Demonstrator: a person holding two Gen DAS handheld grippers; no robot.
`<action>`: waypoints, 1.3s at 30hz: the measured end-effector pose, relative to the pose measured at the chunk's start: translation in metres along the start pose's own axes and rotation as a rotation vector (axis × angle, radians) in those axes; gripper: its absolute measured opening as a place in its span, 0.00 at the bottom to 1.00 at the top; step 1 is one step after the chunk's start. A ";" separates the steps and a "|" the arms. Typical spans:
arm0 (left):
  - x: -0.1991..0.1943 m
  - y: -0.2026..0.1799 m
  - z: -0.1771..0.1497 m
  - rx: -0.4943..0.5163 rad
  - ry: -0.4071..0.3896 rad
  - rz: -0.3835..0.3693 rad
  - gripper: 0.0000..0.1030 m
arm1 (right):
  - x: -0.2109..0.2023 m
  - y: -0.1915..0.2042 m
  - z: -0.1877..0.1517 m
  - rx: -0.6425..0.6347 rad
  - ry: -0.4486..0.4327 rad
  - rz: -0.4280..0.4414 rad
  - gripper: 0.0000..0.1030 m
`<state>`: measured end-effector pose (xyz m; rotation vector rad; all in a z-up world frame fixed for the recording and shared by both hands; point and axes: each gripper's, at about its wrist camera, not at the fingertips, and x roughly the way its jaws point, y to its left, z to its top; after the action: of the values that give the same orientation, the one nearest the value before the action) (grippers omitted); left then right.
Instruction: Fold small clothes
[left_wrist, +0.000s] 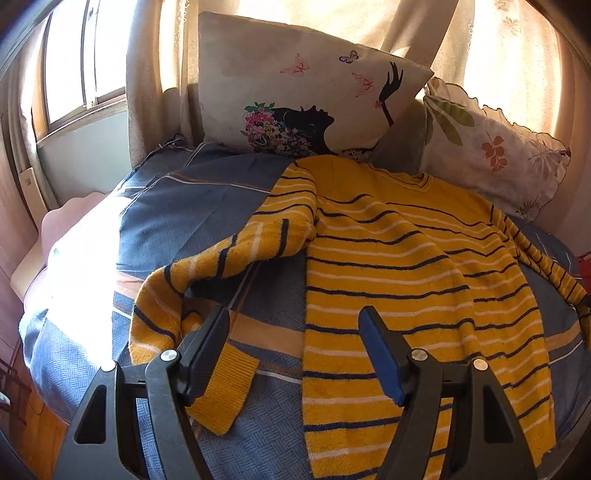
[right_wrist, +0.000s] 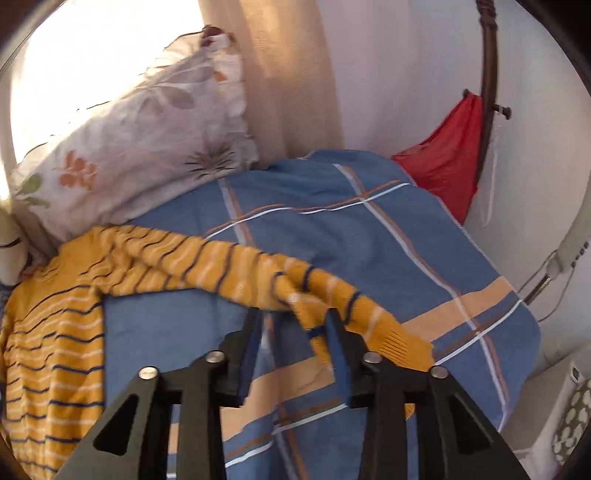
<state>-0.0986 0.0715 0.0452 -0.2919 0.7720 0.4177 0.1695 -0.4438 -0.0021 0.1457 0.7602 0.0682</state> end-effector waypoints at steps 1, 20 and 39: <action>0.003 0.002 -0.004 0.001 0.019 -0.002 0.69 | -0.004 0.001 -0.011 -0.019 -0.011 0.081 0.51; -0.005 -0.022 -0.083 -0.074 0.209 -0.379 0.75 | -0.015 0.110 -0.136 -0.216 0.361 0.740 0.51; -0.054 0.005 -0.097 -0.065 0.196 -0.257 0.08 | -0.066 0.044 -0.157 -0.137 0.282 0.829 0.09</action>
<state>-0.1948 0.0230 0.0179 -0.4922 0.9006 0.1730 0.0126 -0.3908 -0.0628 0.3180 0.9310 0.9418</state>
